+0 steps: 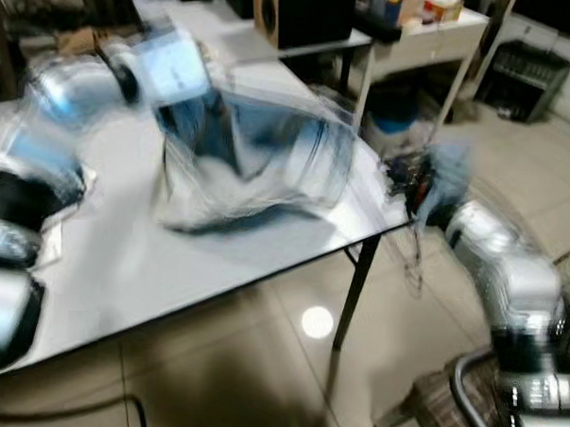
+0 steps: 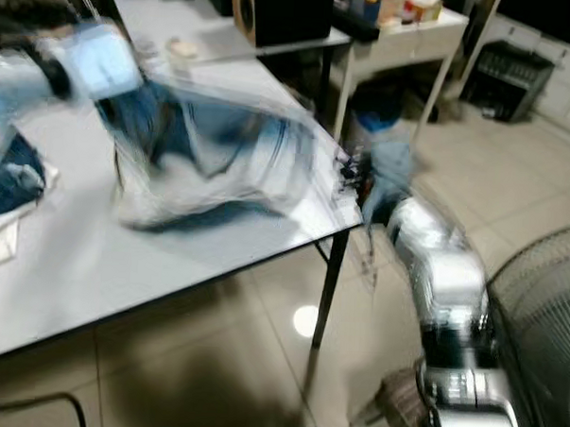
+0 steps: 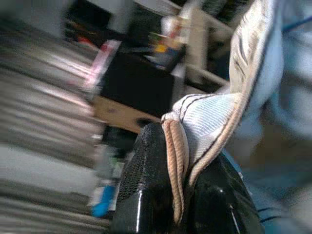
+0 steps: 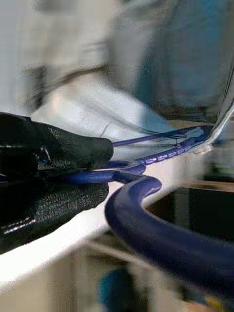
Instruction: Hang hanger
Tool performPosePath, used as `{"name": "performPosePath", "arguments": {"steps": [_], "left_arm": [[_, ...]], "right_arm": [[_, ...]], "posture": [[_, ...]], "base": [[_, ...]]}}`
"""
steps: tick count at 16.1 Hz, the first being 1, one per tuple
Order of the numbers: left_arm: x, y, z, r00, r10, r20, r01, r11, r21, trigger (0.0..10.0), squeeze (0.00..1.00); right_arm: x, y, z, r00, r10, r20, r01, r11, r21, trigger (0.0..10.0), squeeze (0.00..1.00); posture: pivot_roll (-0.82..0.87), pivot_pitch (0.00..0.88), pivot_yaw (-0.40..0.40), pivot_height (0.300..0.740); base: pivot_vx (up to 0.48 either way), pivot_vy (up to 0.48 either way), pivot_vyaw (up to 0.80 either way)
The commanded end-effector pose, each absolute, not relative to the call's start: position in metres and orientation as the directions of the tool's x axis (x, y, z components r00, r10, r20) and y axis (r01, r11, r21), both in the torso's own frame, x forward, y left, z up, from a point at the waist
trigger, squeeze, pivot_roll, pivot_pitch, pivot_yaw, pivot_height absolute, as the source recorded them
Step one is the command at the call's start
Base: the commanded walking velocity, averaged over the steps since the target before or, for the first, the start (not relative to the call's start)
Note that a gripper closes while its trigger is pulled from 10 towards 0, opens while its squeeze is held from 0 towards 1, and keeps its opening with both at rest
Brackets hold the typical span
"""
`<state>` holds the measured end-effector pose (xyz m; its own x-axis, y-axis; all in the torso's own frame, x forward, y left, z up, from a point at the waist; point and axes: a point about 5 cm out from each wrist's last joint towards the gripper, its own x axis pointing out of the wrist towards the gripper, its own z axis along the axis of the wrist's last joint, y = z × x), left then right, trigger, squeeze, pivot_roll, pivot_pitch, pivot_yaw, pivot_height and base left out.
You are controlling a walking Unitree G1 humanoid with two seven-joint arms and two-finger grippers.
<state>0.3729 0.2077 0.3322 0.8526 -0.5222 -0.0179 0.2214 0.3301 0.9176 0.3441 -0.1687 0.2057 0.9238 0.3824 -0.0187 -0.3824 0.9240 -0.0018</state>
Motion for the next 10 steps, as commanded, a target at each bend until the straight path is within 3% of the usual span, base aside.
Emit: {"name": "performPosePath", "arguments": {"steps": [1,3,5,7,9,10], "left_arm": [[0.368,0.214,0.354,0.85,-0.523,0.064,0.153,0.361,0.92,0.0,0.0],[0.367,0.201,0.334,0.813,-0.582,-0.011,0.269,0.359,0.893,0.0,0.0],[0.368,0.189,0.314,0.79,-0.612,-0.04,0.334,0.376,0.864,0.0,0.0],[0.368,0.178,0.301,0.769,-0.635,-0.071,0.389,0.378,0.84,0.0,0.0],[0.365,0.166,0.289,0.741,-0.659,-0.127,0.449,0.346,0.824,1.3,0.0],[0.364,0.163,0.285,0.737,-0.662,-0.137,0.46,0.343,0.819,1.5,0.0]], "right_arm": [[0.345,-0.172,0.21,0.929,0.368,0.026,-0.369,0.928,0.053,10.0,0.0],[0.329,-0.155,0.166,0.873,0.458,-0.168,-0.459,0.888,0.031,10.0,0.0],[0.317,-0.148,0.141,0.843,0.477,-0.247,-0.475,0.877,0.072,10.0,0.0],[0.311,-0.147,0.141,0.839,0.491,-0.233,-0.468,0.871,0.15,10.0,0.0],[0.309,-0.145,0.147,0.831,0.522,-0.193,-0.457,0.838,0.299,10.0,0.0],[0.308,-0.144,0.148,0.827,0.532,-0.179,-0.45,0.819,0.356,10.0,0.0]], "posture": [[-0.17,0.0,0.008,0.74],[-0.18,0.0,0.003,0.74],[-0.18,0.0,0.003,0.74],[-0.18,0.0,0.006,0.74],[-0.18,0.0,0.015,0.74],[-0.18,0.0,0.017,0.74]], "base": [[0.0,0.0,0.0],[0.0,0.0,0.0],[0.0,0.0,0.0],[0.0,0.0,0.0],[0.0,0.0,0.0],[0.0,0.0,0.0]]}}
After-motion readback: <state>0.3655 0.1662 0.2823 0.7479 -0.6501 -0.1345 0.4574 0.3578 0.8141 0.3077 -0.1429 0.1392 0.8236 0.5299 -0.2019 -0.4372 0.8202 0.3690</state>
